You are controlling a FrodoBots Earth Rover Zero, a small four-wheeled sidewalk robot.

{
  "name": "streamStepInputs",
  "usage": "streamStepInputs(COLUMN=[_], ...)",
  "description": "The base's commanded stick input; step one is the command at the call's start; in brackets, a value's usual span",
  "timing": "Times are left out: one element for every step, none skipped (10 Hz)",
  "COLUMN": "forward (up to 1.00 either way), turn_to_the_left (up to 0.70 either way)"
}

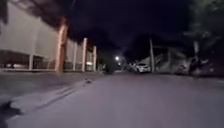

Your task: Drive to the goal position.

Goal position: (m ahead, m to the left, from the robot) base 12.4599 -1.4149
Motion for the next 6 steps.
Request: streamStepInputs(forward=[0.70, 0.70, 0.70, 0.70, 0.70, 0.70], turn_to_the_left=[0.00, 0.00, 0.00, 0.00, 0.00, 0.00])
